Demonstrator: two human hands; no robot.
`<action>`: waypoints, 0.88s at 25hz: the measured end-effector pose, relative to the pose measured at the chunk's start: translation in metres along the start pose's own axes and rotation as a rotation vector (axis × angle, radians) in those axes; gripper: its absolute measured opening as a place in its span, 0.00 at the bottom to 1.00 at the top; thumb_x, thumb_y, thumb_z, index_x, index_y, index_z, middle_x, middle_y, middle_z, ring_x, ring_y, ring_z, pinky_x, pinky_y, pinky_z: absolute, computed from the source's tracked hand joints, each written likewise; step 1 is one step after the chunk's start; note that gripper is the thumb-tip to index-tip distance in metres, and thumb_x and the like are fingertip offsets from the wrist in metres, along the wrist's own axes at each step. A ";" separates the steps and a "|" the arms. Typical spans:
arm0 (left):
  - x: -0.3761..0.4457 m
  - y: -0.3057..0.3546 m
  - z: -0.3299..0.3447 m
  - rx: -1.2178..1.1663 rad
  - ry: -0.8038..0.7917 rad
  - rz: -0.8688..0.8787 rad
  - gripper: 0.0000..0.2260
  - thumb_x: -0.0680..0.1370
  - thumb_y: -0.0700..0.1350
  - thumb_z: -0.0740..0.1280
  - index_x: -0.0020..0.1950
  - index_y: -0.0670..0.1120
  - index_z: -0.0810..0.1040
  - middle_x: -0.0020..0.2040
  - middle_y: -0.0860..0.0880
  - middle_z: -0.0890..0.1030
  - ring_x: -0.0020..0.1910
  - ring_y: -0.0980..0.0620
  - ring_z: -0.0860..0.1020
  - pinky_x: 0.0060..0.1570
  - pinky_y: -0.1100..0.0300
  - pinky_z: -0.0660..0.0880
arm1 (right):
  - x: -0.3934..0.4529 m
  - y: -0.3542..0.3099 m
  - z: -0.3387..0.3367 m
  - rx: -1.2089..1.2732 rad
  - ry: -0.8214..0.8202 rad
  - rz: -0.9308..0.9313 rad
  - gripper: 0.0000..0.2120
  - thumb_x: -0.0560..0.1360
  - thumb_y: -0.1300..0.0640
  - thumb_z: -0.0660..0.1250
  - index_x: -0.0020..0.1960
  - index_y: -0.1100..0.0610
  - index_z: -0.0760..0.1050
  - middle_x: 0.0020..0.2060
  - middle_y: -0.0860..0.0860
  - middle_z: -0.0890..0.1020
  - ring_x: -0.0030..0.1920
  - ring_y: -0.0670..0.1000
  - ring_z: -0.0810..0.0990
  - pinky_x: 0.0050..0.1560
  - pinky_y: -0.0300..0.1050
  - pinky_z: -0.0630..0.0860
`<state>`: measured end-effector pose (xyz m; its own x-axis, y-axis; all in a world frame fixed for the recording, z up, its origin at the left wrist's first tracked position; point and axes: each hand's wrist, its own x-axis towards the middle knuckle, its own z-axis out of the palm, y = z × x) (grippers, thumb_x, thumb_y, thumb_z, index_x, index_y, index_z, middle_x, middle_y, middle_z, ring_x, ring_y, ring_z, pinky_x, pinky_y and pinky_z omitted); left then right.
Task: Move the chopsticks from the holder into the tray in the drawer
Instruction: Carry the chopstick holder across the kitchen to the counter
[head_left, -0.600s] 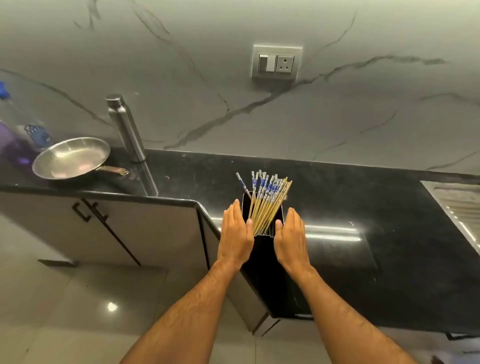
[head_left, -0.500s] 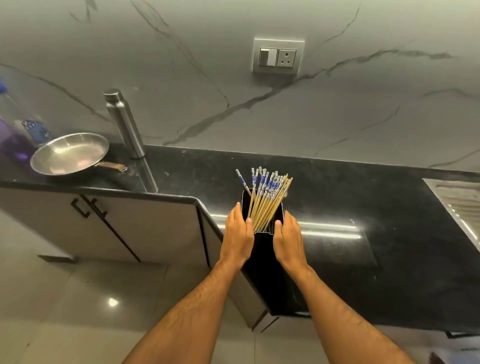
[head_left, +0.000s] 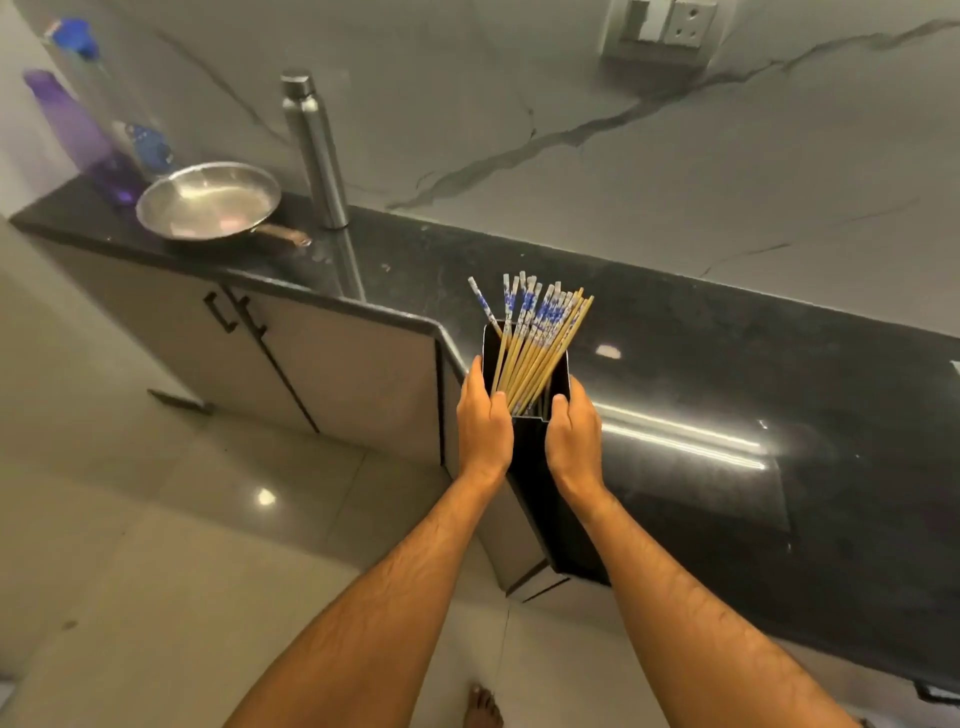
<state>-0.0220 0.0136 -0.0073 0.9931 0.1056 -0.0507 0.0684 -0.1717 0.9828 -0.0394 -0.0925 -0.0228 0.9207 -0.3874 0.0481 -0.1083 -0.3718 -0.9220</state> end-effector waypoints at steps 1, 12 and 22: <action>-0.001 -0.004 -0.009 -0.018 0.057 -0.001 0.25 0.80 0.34 0.57 0.77 0.45 0.68 0.71 0.47 0.76 0.71 0.50 0.73 0.71 0.47 0.71 | -0.005 -0.004 0.010 0.009 -0.026 -0.025 0.19 0.83 0.61 0.52 0.68 0.52 0.75 0.59 0.45 0.80 0.56 0.38 0.78 0.56 0.37 0.74; -0.082 -0.107 -0.171 -0.108 0.536 -0.114 0.26 0.80 0.33 0.57 0.80 0.40 0.63 0.77 0.43 0.69 0.76 0.50 0.67 0.75 0.61 0.64 | -0.130 -0.006 0.159 0.084 -0.421 -0.186 0.19 0.84 0.62 0.53 0.71 0.54 0.74 0.63 0.48 0.81 0.64 0.47 0.79 0.67 0.55 0.77; -0.307 -0.236 -0.324 -0.122 1.010 -0.279 0.27 0.80 0.42 0.57 0.80 0.42 0.63 0.77 0.45 0.70 0.76 0.52 0.68 0.75 0.61 0.66 | -0.388 0.022 0.265 0.059 -0.928 -0.238 0.19 0.85 0.63 0.54 0.70 0.52 0.73 0.60 0.44 0.81 0.62 0.44 0.79 0.65 0.50 0.77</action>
<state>-0.3736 0.3390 -0.1659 0.3995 0.9024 -0.1616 0.2167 0.0784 0.9731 -0.2999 0.2738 -0.1634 0.8491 0.5244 -0.0632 0.1157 -0.3014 -0.9465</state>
